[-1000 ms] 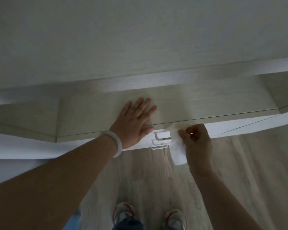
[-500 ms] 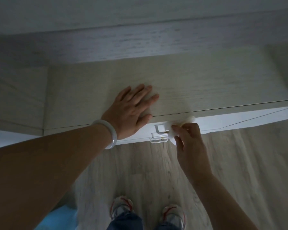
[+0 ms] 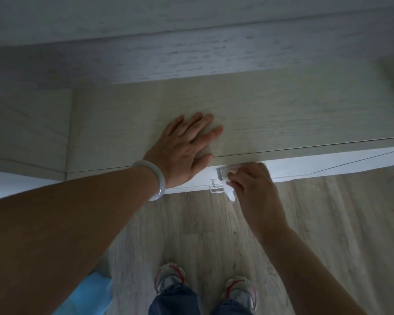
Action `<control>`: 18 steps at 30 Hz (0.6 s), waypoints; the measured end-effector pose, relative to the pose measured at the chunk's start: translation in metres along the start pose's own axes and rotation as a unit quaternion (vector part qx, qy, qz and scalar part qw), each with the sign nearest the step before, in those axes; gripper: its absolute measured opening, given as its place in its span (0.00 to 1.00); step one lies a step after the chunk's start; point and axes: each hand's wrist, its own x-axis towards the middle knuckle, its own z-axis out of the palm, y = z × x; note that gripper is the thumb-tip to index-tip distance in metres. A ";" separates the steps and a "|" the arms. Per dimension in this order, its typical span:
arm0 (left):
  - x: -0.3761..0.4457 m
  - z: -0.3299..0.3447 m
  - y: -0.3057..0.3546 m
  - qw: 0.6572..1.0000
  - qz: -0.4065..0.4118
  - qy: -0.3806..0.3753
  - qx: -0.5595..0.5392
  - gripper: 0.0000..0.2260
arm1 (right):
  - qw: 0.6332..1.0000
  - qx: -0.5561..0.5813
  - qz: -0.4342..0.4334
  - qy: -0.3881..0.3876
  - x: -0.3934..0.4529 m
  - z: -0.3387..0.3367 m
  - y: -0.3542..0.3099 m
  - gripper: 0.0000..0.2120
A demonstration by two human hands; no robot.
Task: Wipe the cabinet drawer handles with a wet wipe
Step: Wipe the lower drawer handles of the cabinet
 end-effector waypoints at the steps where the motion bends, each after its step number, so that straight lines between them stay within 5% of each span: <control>1: 0.000 0.000 0.000 1.000 0.000 0.000 0.001 0.27 | 1.000 -0.004 0.012 0.011 0.000 -0.005 0.006 0.04; 18: 0.001 0.001 0.000 1.000 0.001 0.000 0.000 0.27 | 0.988 -0.005 0.140 0.059 -0.009 0.019 -0.033 0.04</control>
